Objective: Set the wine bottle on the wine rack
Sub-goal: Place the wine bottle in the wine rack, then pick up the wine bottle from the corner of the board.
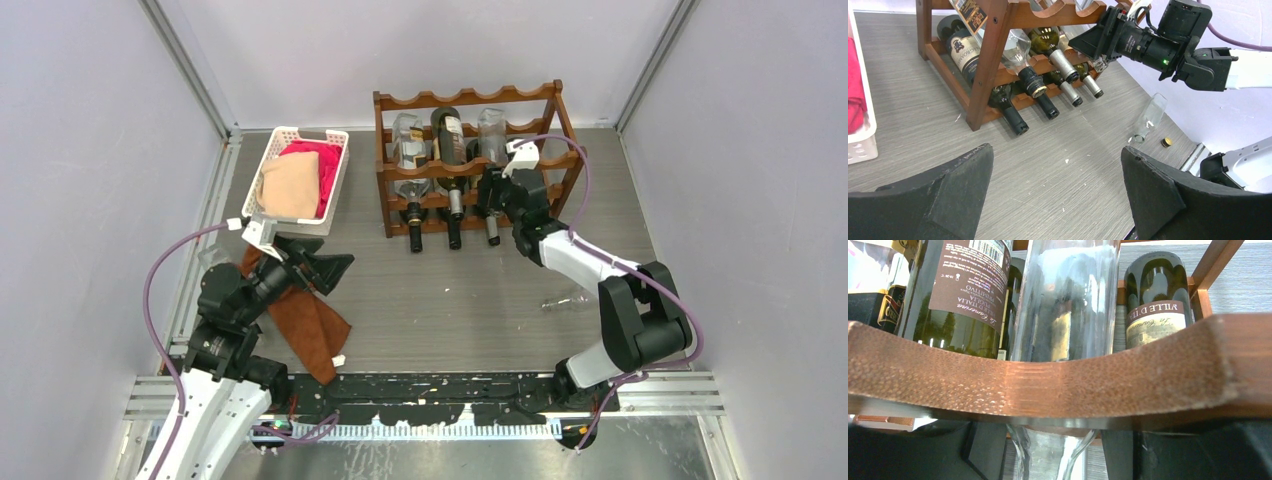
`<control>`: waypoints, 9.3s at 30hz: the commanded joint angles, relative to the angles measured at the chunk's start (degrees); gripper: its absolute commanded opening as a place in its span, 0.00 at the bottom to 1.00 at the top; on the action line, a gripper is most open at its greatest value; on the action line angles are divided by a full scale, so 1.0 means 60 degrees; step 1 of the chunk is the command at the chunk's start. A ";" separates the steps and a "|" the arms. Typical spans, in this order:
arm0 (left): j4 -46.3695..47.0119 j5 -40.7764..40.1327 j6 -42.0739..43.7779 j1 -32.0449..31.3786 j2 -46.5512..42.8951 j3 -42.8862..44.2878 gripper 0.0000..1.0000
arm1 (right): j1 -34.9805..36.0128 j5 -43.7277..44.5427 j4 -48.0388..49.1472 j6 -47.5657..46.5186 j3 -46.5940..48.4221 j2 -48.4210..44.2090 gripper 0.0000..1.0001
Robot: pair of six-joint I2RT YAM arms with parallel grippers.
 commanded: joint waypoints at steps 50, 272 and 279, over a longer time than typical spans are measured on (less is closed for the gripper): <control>0.0643 0.0366 -0.0310 -0.0010 0.0329 0.0510 0.96 | -0.0404 -0.0340 0.2752 -0.0028 -0.0177 -0.0078 0.39; -0.1594 -0.3987 0.0557 0.5890 0.6675 0.4577 0.00 | -0.1700 -1.0051 -1.0818 -0.4723 0.1951 -0.3220 1.00; -0.1453 -0.3362 -0.0006 0.5105 0.5137 0.4121 0.00 | -0.1678 -1.0564 -1.0829 -0.4823 0.1876 -0.3169 1.00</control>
